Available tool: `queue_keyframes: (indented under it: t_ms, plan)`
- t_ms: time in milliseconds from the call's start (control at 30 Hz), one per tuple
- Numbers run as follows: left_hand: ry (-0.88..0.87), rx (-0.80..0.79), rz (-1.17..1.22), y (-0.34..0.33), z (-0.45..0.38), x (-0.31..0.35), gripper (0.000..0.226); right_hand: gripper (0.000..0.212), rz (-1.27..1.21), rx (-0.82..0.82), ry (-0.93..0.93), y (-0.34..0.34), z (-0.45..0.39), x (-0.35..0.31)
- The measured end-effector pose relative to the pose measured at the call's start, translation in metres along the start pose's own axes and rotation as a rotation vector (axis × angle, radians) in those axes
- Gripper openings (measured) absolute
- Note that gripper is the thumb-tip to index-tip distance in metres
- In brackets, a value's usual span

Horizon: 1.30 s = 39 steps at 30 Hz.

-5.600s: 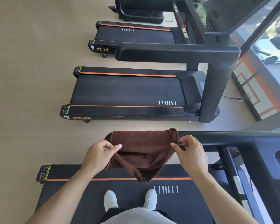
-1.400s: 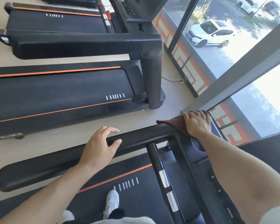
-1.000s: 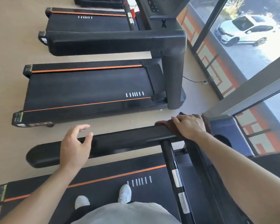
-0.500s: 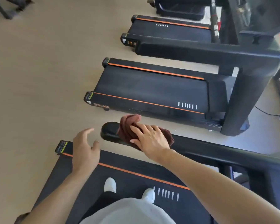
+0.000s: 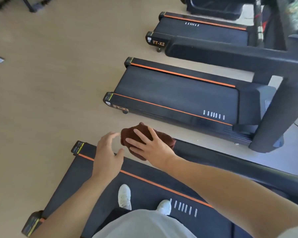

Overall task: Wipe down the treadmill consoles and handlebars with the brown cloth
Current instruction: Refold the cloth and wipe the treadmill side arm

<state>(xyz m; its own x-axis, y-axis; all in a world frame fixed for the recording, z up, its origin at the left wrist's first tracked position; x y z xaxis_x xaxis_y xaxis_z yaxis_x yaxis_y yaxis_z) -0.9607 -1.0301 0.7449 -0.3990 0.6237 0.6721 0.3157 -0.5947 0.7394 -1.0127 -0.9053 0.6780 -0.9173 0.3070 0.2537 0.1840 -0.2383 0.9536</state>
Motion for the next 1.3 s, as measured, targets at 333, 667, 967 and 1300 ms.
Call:
queue_keyframes:
  t_ms: [333,667,967,1300]
  plan:
    - [-0.389,-0.214,0.019,-0.089,0.008,0.139,0.039,0.072,-0.313,-0.024,-0.556,-0.033,0.195,0.103]
    - [-0.744,-0.638,-0.021,-0.202,0.117,0.275,0.039,0.053,-0.464,-0.204,-1.528,-0.084,0.514,0.193]
    - [-0.64,-0.725,0.011,-0.225,0.135,0.279,0.034,0.056,-0.571,-0.112,-2.146,-0.089,0.592,0.163]
    - [-0.579,-0.773,0.054,-0.22,0.145,0.266,0.027,0.068,-0.579,-0.293,-2.206,-0.062,0.553,0.092]
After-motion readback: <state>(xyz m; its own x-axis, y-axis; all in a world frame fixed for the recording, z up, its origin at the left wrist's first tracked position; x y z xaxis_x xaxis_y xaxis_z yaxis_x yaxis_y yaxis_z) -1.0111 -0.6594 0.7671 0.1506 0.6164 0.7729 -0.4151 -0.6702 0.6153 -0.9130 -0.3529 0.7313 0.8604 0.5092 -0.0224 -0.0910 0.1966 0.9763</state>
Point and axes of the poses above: each hand's wrist, its own z-axis away from the middle knuckle, its own y-axis out of the back of the hand, x = y × z, the point moved 10 cm from there along -z, towards the middle knuckle, and after that the axes turned 5 degrees about x, right-handed, at the moved point
